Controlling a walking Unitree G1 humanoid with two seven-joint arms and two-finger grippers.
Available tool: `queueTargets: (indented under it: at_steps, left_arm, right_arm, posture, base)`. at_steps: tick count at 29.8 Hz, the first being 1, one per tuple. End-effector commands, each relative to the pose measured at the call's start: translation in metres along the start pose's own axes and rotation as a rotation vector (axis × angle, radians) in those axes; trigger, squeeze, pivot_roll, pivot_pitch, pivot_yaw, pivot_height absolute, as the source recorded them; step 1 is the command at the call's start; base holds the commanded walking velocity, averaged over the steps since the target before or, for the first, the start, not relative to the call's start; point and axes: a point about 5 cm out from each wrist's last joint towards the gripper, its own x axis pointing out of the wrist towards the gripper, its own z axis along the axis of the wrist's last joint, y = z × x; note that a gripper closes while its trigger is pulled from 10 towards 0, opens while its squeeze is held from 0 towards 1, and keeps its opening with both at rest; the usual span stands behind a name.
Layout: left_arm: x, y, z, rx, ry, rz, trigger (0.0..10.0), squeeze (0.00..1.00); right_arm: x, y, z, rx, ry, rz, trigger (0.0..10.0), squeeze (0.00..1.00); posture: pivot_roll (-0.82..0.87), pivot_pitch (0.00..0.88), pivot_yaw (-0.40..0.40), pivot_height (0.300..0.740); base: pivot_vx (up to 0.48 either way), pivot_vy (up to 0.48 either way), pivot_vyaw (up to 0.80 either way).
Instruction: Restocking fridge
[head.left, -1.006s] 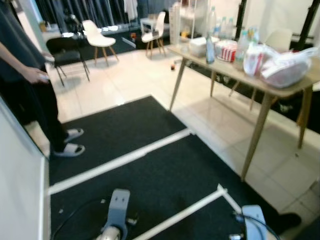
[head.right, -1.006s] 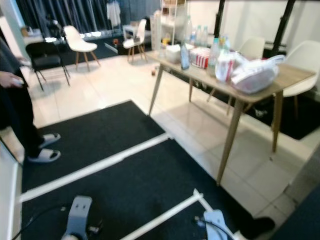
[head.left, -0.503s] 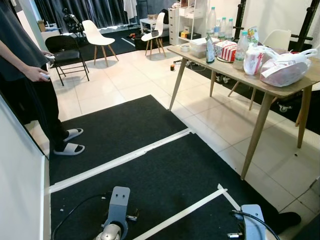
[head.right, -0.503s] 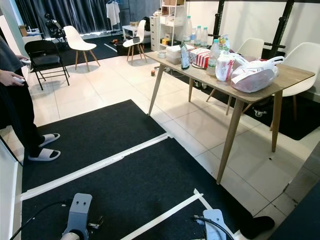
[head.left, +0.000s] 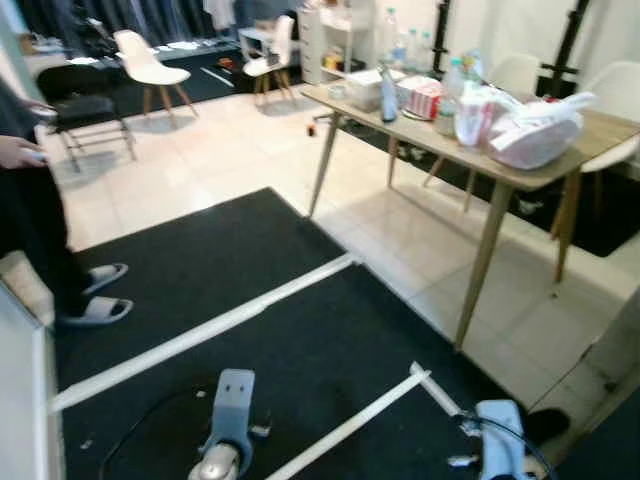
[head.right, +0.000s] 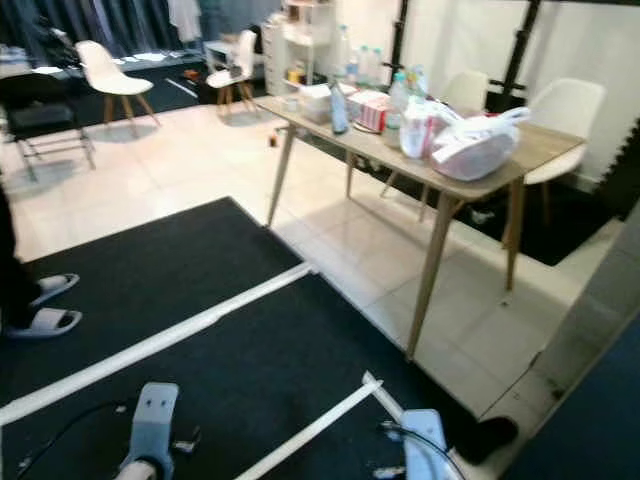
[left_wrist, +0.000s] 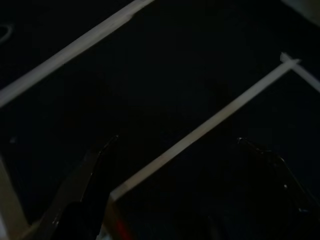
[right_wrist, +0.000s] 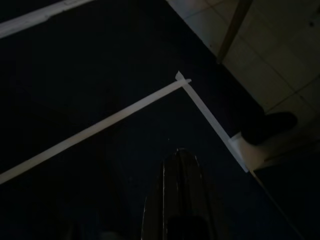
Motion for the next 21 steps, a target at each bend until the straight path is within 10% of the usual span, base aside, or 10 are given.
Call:
queueTargets:
  at_steps: [1, 21]
  left_arm:
    - [-0.0007, 0.001, -0.0013, -0.001, 0.0, 0.004, 10.0, 0.0]
    - [-0.0004, -0.0001, 0.0, -0.01, -0.008, 0.004, 10.0, 0.0]
  right_arm:
    - [-0.0005, -0.0024, -0.0021, 0.012, 0.01, -0.008, 10.0, 0.0]
    - [-0.0009, -0.0004, -0.0026, 0.01, 0.006, 0.006, 10.0, 0.0]
  posture:
    - [-0.06, 0.0, 0.05, 0.74]
    - [-0.05, 0.021, 0.047, 0.74]
  base:
    - [0.285, 0.0, 0.0]
    - [0.278, 0.0, 0.0]
